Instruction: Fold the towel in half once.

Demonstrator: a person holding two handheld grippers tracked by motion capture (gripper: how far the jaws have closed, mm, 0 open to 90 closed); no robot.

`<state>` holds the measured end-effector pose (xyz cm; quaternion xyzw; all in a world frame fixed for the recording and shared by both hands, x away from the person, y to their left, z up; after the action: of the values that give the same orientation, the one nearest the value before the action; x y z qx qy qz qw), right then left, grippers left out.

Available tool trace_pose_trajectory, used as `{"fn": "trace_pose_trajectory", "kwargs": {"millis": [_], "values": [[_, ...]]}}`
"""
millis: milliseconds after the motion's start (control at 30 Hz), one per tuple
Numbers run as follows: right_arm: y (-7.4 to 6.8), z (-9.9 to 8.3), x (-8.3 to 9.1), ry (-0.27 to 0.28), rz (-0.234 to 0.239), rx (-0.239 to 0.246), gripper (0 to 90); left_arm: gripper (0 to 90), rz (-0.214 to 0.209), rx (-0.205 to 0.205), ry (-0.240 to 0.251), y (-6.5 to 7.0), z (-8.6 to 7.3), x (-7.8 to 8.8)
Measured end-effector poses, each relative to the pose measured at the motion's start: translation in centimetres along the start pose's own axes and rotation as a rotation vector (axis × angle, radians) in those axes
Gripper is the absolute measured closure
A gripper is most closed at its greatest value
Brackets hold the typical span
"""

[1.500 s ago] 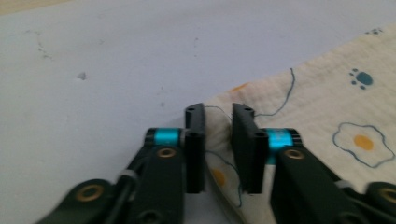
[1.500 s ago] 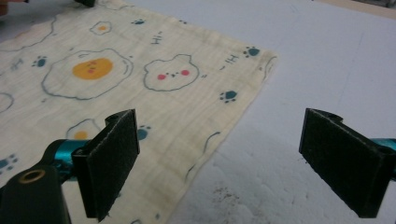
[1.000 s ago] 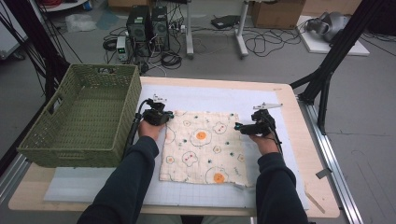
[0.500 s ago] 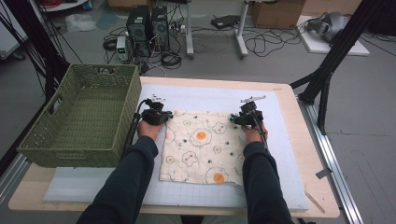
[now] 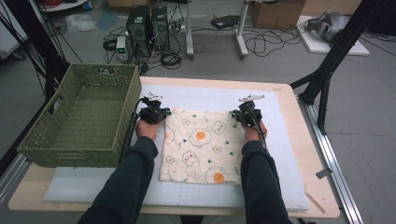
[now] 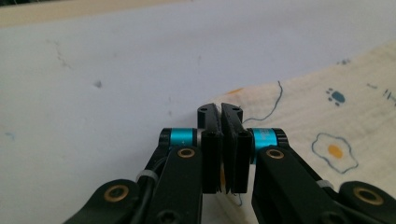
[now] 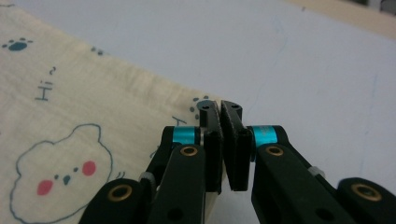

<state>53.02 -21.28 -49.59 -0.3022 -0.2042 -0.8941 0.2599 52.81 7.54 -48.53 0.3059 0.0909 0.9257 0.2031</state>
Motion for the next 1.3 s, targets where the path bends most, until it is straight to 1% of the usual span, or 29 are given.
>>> {"fn": "trace_pose_trajectory", "kwargs": {"millis": [67,100,133,167,200,233,300,333,400,433,467,533,600,633,667,733,800,900,967,1000,1067,1233,1300], "values": [[0.3,0.9,0.6,0.042,-0.028,0.006,87.7,86.2,-0.018,0.001,0.046,0.3,0.9,0.5],[0.3,1.1,0.9,0.056,-0.031,0.002,87.7,86.3,-0.026,0.001,0.065,0.4,1.2,0.8],[0.4,1.3,1.1,0.071,-0.023,-0.007,87.6,86.3,-0.042,0.004,0.074,0.5,1.4,1.0],[0.4,1.2,1.4,0.073,-0.016,-0.019,87.6,86.2,-0.055,0.01,0.076,0.6,1.4,1.1],[0.5,1.2,1.6,0.08,-0.011,-0.028,87.6,86.2,-0.065,0.02,0.068,0.7,1.4,1.3],[0.5,1.3,1.9,0.096,-0.001,-0.042,87.6,86.2,-0.066,0.023,0.059,0.8,1.3,1.4],[0.4,1.6,2.4,0.123,0.0,-0.038,87.6,86.2,-0.064,0.028,0.046,0.8,1.1,1.6],[0.3,1.6,2.6,0.129,0.001,-0.032,87.6,86.1,-0.07,0.039,0.047,0.8,1.1,1.8],[0.0,1.6,2.9,0.142,0.02,-0.04,87.6,86.1,-0.089,0.064,0.055,1.0,1.0,2.1],[-0.1,1.5,3.0,0.147,0.025,-0.038,87.6,86.0,-0.098,0.066,0.051,1.2,0.9,2.3],[-0.2,1.4,3.2,0.145,0.027,-0.034,87.6,85.9,-0.104,0.063,0.042,1.4,0.8,2.5],[-0.4,1.2,3.5,0.143,0.041,-0.029,87.5,85.7,-0.128,0.043,0.024,1.9,0.6,2.9],[-0.6,0.9,3.9,0.149,0.053,-0.027,87.6,85.7,-0.146,0.03,0.048,2.4,0.6,3.5],[-0.7,0.8,4.1,0.16,0.063,-0.034,87.6,85.8,-0.151,0.031,0.051,2.5,0.5,3.8],[-0.9,0.7,4.4,0.166,0.073,-0.046,87.6,85.7,-0.158,0.03,0.049,2.6,0.3,4.0],[-1.1,0.3,4.9,0.17,0.082,-0.051,87.6,85.8,-0.163,0.027,0.039,2.6,-0.2,4.3],[-1.3,0.1,5.3,0.177,0.095,-0.052,87.6,85.8,-0.158,0.011,0.033,2.5,-0.9,4.8],[-1.8,-0.2,6.0,0.19,0.11,-0.047,87.6,85.8,-0.171,0.007,0.033,2.4,-1.5,5.4],[-2.1,-0.7,6.4,0.182,0.119,-0.043,87.6,85.8,-0.177,0.0,0.031,2.6,-1.7,5.7],[-2.3,-0.9,6.5,0.173,0.13,-0.048,87.6,85.8,-0.187,-0.002,0.032,2.8,-1.7,5.9],[-2.6,-0.8,7.1,0.179,0.143,-0.036,87.6,86.0,-0.197,-0.017,0.028,3.2,-2.0,6.4],[-3.3,0.0,8.6,0.206,0.137,-0.001,87.5,86.1,-0.205,-0.031,0.028,3.5,-2.4,7.2],[-3.5,0.1,9.0,0.207,0.146,-0.001,87.5,86.1,-0.213,-0.04,0.018,3.7,-2.8,7.5]]}}
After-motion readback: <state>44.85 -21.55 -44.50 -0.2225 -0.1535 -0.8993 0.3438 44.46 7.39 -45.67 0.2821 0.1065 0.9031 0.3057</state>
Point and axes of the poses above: each handheld gripper's, and its own axes: x roughly backward along the jaws, z roughly out of its top, y roughly to its right, the point moved 10 cm from there along -x, roughly forward along the jaws, and after that the axes turned 13 degrees about x, right-handed, at the moved point
